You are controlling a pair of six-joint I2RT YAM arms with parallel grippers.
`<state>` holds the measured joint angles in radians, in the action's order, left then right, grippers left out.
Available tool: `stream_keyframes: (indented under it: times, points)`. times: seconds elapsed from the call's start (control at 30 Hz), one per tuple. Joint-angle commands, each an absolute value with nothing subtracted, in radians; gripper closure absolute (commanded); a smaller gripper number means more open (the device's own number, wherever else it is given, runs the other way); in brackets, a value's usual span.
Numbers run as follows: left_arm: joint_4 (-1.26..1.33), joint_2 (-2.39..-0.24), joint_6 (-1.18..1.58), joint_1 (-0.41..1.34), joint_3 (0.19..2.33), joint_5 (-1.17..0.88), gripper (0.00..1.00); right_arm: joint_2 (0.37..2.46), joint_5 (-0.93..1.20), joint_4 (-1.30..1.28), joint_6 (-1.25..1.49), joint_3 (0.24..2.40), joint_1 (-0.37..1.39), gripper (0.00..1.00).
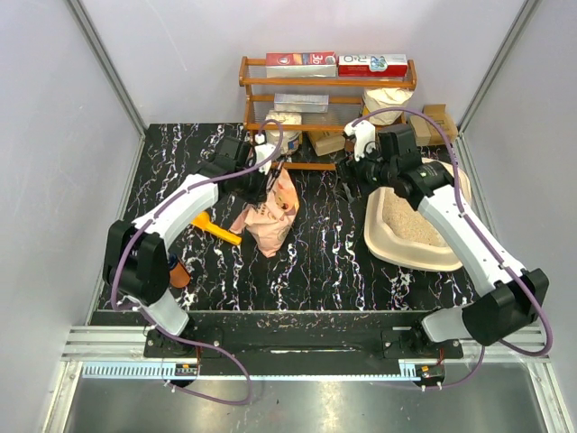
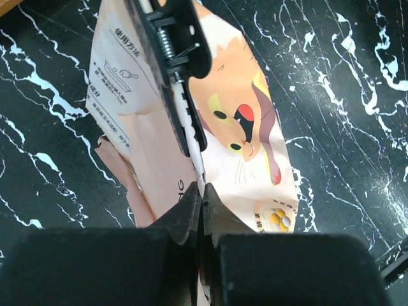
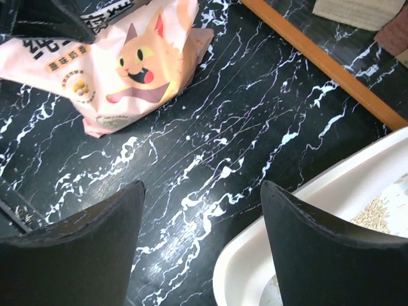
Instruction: Fill the litter box with clean litter
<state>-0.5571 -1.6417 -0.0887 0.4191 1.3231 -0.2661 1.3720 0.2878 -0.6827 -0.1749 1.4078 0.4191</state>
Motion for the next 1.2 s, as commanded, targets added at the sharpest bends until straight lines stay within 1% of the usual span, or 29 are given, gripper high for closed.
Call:
stream_keyframes:
  times: [0.0,0.1,0.13,0.37,0.53,0.6,0.7,0.8,0.9,0.93,0.97,1.0,1.03,1.07,1.1,1.17]
  points:
    - [-0.571,-1.655,-0.219,0.423,1.426,-0.394,1.00,1.393,0.259,-0.580,-0.253,1.453,0.420,0.22]
    - [-0.613,-1.644,-0.349,0.436,1.476,-0.475,1.00,1.408,0.241,-0.592,-0.337,1.469,0.420,0.20]
    - [-0.629,-1.641,-0.427,0.443,1.489,-0.492,1.00,1.411,0.210,-0.592,-0.348,1.474,0.419,0.16]
    - [-0.872,-1.629,-0.747,0.459,1.626,-0.620,1.00,1.424,0.210,-0.600,-0.371,1.502,0.416,0.17]
    - [-0.934,-1.589,-0.921,0.463,1.628,-0.678,1.00,1.414,0.259,-0.606,-0.370,1.513,0.414,0.20]
    - [-0.911,-1.549,-0.937,0.466,1.591,-0.698,1.00,1.405,0.300,-0.606,-0.367,1.505,0.405,0.18]
    - [-0.873,-1.531,-0.910,0.469,1.542,-0.709,1.00,1.388,0.421,-0.615,-0.387,1.471,0.403,0.17]
    - [-0.827,-1.520,-0.905,0.469,1.471,-0.718,1.00,1.393,0.486,-0.646,-0.431,1.442,0.403,0.17]
    - [-0.694,-1.479,-0.827,0.469,1.381,-0.704,1.00,1.396,0.567,-0.678,-0.537,1.419,0.403,0.20]
    - [-0.631,-1.461,-0.740,0.468,1.359,-0.698,0.98,1.399,0.602,-0.686,-0.567,1.411,0.405,0.20]
    - [-0.605,-1.453,-0.686,0.468,1.355,-0.690,0.86,1.402,0.617,-0.689,-0.630,1.411,0.405,0.20]
    - [-0.583,-1.445,-0.590,0.465,1.350,-0.683,0.62,1.414,0.635,-0.687,-0.658,1.411,0.406,0.19]
    - [-0.539,-1.425,-0.540,0.462,1.338,-0.667,0.52,1.426,0.640,-0.687,-0.684,1.426,0.410,0.19]
    - [-0.520,-1.413,-0.496,0.463,1.330,-0.620,0.46,1.439,0.643,-0.687,-0.725,1.437,0.414,0.19]
    - [-0.497,-1.399,-0.398,0.462,1.322,-0.579,0.31,1.471,0.652,-0.690,-0.744,1.454,0.416,0.19]
    - [-0.466,-1.365,-0.316,0.459,1.313,-0.456,0.22,1.508,0.664,-0.719,-0.819,1.517,0.434,0.20]
